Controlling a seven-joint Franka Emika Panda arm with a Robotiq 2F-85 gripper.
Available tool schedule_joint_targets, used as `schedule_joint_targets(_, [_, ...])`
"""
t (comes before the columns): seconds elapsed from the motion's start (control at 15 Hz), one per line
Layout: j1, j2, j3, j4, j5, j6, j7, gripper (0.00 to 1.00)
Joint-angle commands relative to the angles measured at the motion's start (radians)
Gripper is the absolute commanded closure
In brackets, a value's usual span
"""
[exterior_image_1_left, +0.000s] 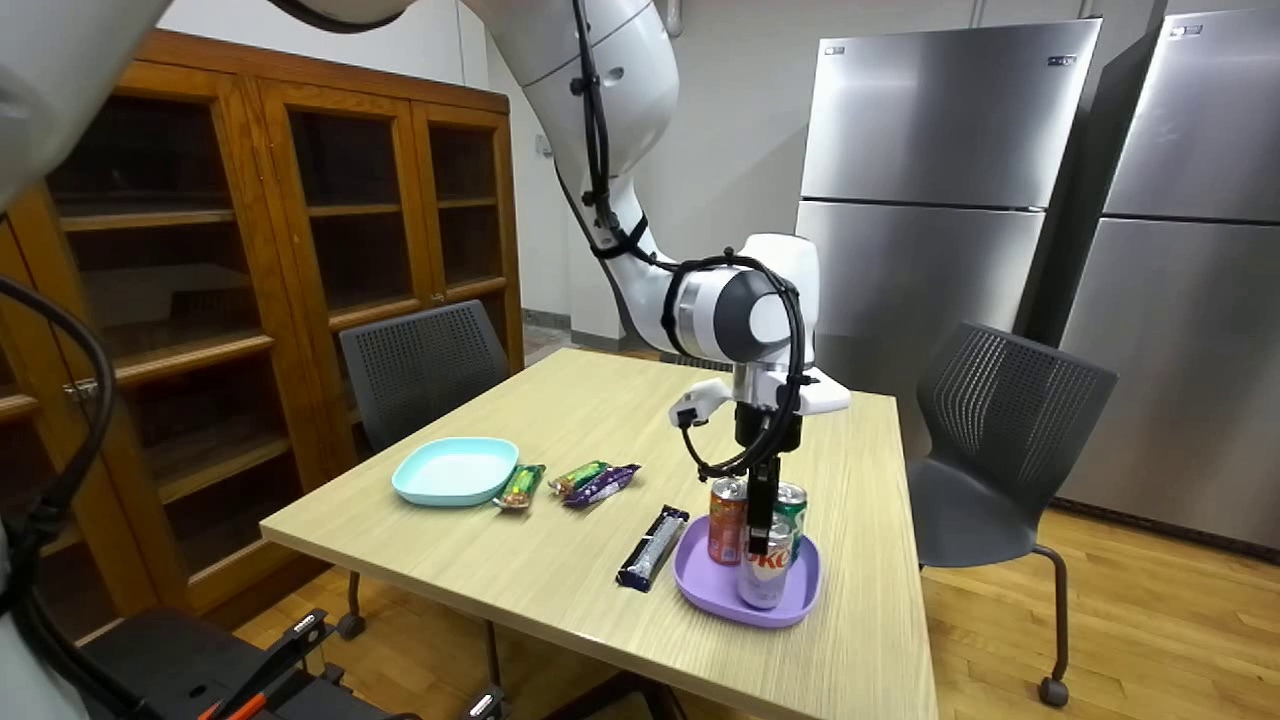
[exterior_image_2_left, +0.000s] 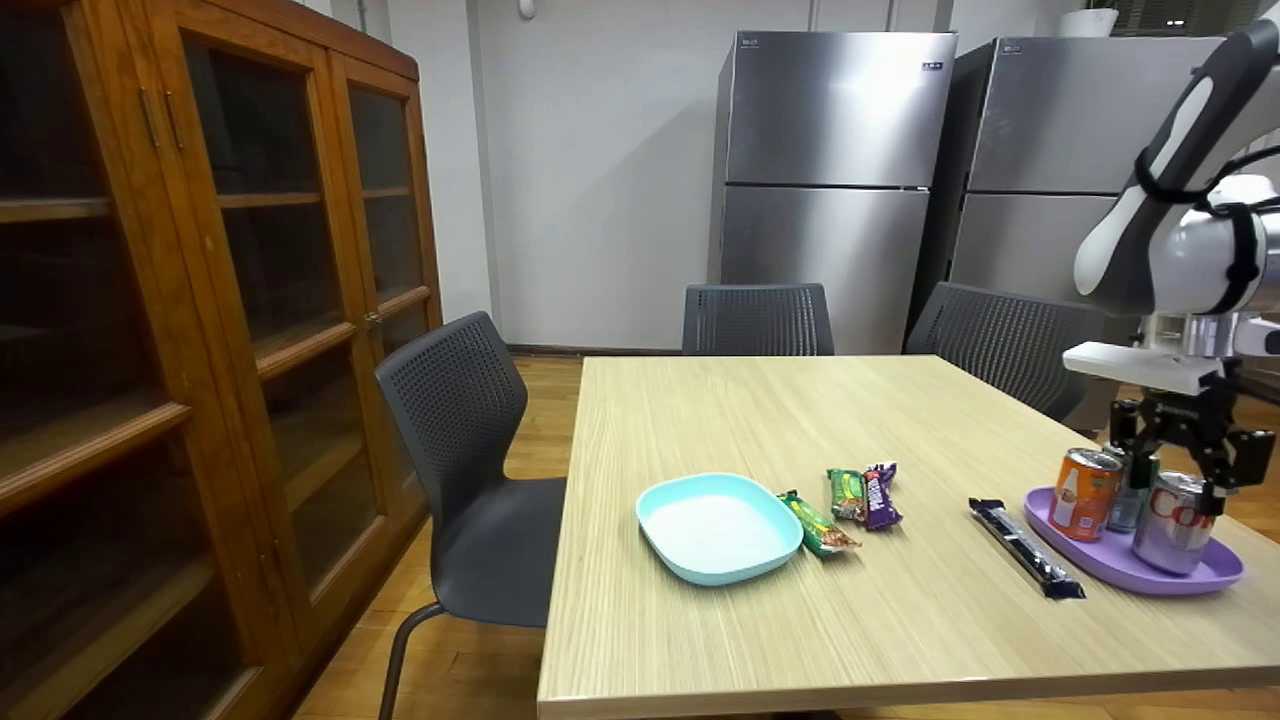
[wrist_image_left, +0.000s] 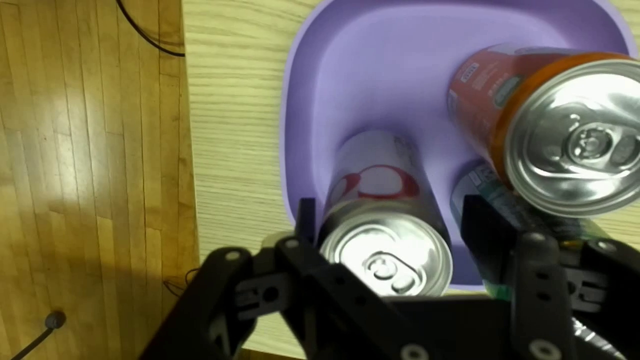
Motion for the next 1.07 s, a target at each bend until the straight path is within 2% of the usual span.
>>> schedule_joint_targets(0.0, [-0.017,-0.014,0.014,0.021,0.013,-0.031,-0.027,0.00])
schedule_joint_targets(0.6, [-0.017,-0.051,0.023,0.003,0.016,-0.033,-0.052,0.00])
schedule_joint_targets(1.0, [-0.018,-0.126,0.043,-0.042,0.016,-0.068,-0.142,0.00])
